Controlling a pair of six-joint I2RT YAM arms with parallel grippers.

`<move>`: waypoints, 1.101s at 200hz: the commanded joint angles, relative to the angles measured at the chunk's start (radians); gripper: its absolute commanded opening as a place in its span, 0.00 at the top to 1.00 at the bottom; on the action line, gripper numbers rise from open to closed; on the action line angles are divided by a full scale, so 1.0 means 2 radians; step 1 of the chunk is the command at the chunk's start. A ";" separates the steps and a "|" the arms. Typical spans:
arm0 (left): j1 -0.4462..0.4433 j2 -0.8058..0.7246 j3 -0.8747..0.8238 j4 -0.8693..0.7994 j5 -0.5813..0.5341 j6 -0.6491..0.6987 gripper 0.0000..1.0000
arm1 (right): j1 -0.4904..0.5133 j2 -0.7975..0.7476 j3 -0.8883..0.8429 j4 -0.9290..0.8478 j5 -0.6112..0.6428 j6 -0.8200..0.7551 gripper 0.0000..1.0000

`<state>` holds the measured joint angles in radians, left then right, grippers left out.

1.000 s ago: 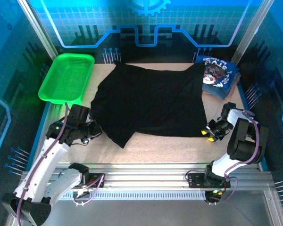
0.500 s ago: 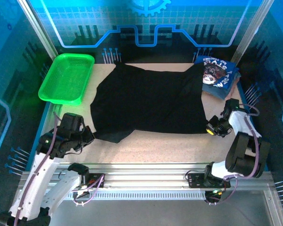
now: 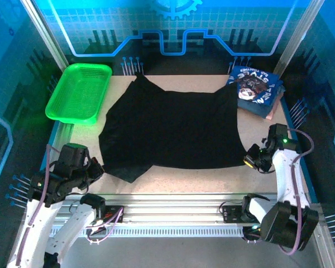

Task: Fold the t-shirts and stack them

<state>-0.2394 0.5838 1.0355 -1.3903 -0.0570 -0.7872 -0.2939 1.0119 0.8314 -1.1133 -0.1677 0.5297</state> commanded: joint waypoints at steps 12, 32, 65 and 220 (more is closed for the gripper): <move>0.004 -0.005 0.035 -0.042 -0.020 -0.007 1.00 | 0.013 -0.048 0.019 -0.090 -0.002 0.026 1.00; 0.004 -0.002 0.044 -0.038 -0.031 -0.001 1.00 | 0.015 -0.060 0.021 -0.102 -0.002 0.029 1.00; 0.004 0.036 0.042 0.008 -0.027 0.020 1.00 | 0.017 -0.044 0.028 -0.078 0.002 0.027 1.00; 0.082 0.290 0.106 0.223 -0.057 0.242 1.00 | 0.031 0.201 0.166 0.064 -0.001 -0.010 1.00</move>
<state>-0.1062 1.1252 1.2114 -1.0451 -0.1864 -0.4038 -0.2485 1.3758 1.1202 -1.0218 -0.1677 0.5293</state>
